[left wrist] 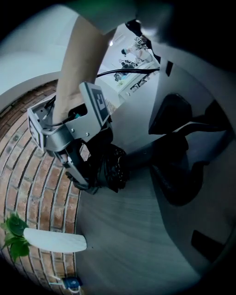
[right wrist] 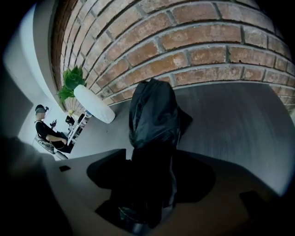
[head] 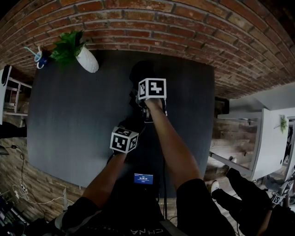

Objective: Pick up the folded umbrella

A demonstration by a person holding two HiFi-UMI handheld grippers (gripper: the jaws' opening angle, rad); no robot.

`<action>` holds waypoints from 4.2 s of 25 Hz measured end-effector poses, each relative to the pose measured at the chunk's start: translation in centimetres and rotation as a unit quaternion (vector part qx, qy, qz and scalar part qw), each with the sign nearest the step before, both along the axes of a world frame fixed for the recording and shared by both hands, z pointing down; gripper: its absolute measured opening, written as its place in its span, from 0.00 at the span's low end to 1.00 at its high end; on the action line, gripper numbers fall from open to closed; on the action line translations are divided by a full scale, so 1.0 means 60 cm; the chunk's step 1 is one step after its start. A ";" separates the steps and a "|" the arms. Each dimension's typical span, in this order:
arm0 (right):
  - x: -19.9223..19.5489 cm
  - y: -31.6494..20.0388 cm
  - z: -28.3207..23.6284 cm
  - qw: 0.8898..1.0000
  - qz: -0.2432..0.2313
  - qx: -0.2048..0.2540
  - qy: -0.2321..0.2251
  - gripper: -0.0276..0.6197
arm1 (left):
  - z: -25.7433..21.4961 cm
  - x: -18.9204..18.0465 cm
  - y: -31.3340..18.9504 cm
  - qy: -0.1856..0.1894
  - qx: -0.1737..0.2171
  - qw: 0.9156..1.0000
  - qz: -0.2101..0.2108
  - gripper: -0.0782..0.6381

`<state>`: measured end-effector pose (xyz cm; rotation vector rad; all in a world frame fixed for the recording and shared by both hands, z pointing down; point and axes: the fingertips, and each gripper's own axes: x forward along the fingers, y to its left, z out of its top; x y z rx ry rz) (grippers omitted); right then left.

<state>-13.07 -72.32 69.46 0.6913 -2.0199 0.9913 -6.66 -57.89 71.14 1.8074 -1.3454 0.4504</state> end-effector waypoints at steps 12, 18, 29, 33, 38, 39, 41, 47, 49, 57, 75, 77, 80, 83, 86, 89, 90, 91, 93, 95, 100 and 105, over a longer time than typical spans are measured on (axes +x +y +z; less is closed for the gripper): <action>-0.009 0.002 0.030 0.999 0.030 -0.017 0.005 0.49 | 0.005 0.002 0.000 0.006 -0.002 1.000 0.001 0.38; 0.003 0.006 0.020 0.999 0.049 -0.010 -0.017 0.47 | 0.001 -0.003 0.007 0.000 -0.012 1.000 0.013 0.38; 0.029 0.031 -0.060 0.992 0.072 0.034 -0.101 0.46 | -0.024 0.009 0.030 0.008 0.018 0.999 0.031 0.38; 0.026 0.044 -0.121 0.985 0.060 0.071 -0.142 0.46 | -0.052 0.010 0.032 0.012 0.040 0.999 0.033 0.38; 0.026 0.070 -0.203 0.973 0.048 0.128 -0.185 0.46 | -0.098 0.012 0.040 0.019 0.076 0.996 0.034 0.37; 0.027 0.077 -0.217 0.971 0.047 0.137 -0.192 0.46 | -0.107 0.011 0.045 0.019 0.083 0.996 0.034 0.37; 0.032 0.091 -0.246 0.965 0.048 0.153 -0.206 0.46 | -0.127 0.011 0.055 0.020 0.096 0.995 0.036 0.37; 0.058 0.135 -0.339 0.946 0.057 0.214 -0.236 0.46 | -0.187 0.015 0.093 0.019 0.140 0.989 0.047 0.37; 0.062 0.152 -0.367 0.940 0.054 0.236 -0.241 0.46 | -0.208 0.012 0.110 0.024 0.157 0.986 0.053 0.37; 0.102 0.220 -0.433 0.924 0.057 0.288 -0.243 0.46 | -0.294 -0.010 0.186 0.067 0.237 0.965 0.087 0.37; 0.167 0.329 -0.442 0.915 0.067 0.301 -0.259 0.46 | -0.384 -0.046 0.245 0.083 0.307 0.945 0.081 0.11; 0.174 0.333 -0.444 0.915 0.067 0.299 -0.263 0.46 | -0.387 -0.038 0.247 0.084 0.306 0.945 0.083 0.11; 0.185 0.338 -0.447 0.913 0.066 0.298 -0.270 0.46 | -0.391 -0.025 0.251 0.083 0.307 0.944 0.085 0.11; 0.202 0.346 -0.447 0.912 0.061 0.297 -0.276 0.46 | -0.390 -0.006 0.259 0.084 0.308 0.944 0.082 0.11; 0.222 0.354 -0.443 0.913 0.053 0.292 -0.281 0.46 | -0.386 0.014 0.267 0.085 0.306 0.945 0.077 0.11; 0.240 0.363 -0.434 0.914 0.050 0.282 -0.288 0.46 | -0.383 0.030 0.276 0.089 0.305 0.946 0.069 0.11; 0.245 0.367 -0.432 0.914 0.049 0.278 -0.291 0.46 | -0.383 0.034 0.279 0.090 0.305 0.946 0.067 0.11; 0.250 0.370 -0.430 0.914 0.049 0.276 -0.293 0.46 | -0.383 0.039 0.283 0.090 0.305 0.946 0.067 0.11; 0.258 0.381 -0.427 0.914 0.050 0.273 -0.296 0.46 | -0.384 0.047 0.293 0.089 0.306 0.945 0.070 0.11; 0.262 0.399 -0.428 0.912 0.052 0.275 -0.300 0.46 | -0.388 0.051 0.308 0.090 0.309 0.944 0.077 0.11; 0.260 0.462 -0.442 0.906 0.056 0.285 -0.307 0.46 | -0.405 0.038 0.353 0.095 0.317 0.939 0.091 0.11; 0.260 0.539 -0.451 0.902 0.067 0.296 -0.306 0.46 | -0.423 0.023 0.419 0.101 0.328 0.933 0.109 0.11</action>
